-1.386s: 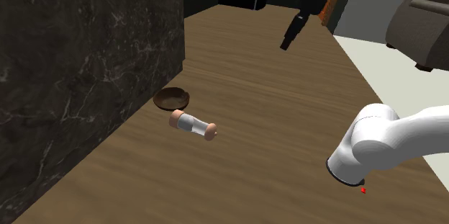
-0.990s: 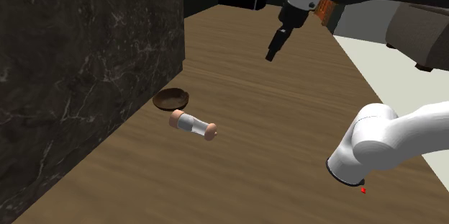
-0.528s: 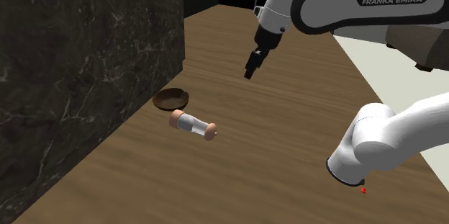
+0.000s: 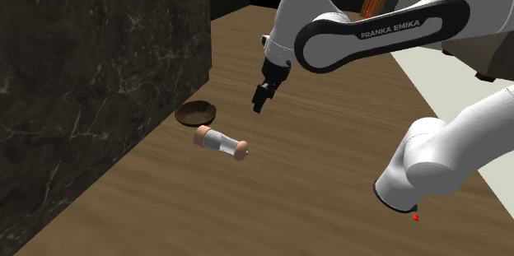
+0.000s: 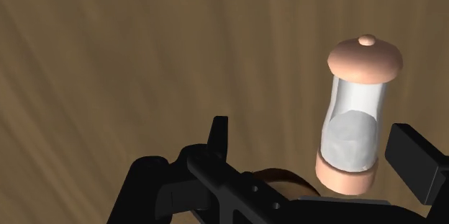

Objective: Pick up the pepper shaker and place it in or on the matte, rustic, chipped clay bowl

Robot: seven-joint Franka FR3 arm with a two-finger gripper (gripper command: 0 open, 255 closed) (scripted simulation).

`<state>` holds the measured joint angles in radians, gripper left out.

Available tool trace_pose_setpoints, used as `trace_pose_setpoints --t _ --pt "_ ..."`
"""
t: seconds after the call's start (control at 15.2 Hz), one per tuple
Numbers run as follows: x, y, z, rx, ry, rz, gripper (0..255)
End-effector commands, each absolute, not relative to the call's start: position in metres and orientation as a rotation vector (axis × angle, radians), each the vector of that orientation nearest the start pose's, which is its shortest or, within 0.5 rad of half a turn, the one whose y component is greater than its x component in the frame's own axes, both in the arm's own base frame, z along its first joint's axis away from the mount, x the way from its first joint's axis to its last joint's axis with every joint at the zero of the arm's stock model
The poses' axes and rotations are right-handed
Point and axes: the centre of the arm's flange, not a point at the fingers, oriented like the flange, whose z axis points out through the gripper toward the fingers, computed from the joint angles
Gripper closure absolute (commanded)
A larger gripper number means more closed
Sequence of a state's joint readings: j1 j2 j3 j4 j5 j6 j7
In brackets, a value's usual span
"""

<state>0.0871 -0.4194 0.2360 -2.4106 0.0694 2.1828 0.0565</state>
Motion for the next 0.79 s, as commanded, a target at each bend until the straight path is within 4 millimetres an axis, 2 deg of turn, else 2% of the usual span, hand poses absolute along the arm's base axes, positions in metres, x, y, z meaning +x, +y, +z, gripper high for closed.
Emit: trace_pose_setpoints --t 0.0,0.73 --pt "0.426 0.164 0.463 -3.102 -0.349 -0.286 0" --pt "0.484 0.246 0.363 -3.063 -0.371 -0.246 0"
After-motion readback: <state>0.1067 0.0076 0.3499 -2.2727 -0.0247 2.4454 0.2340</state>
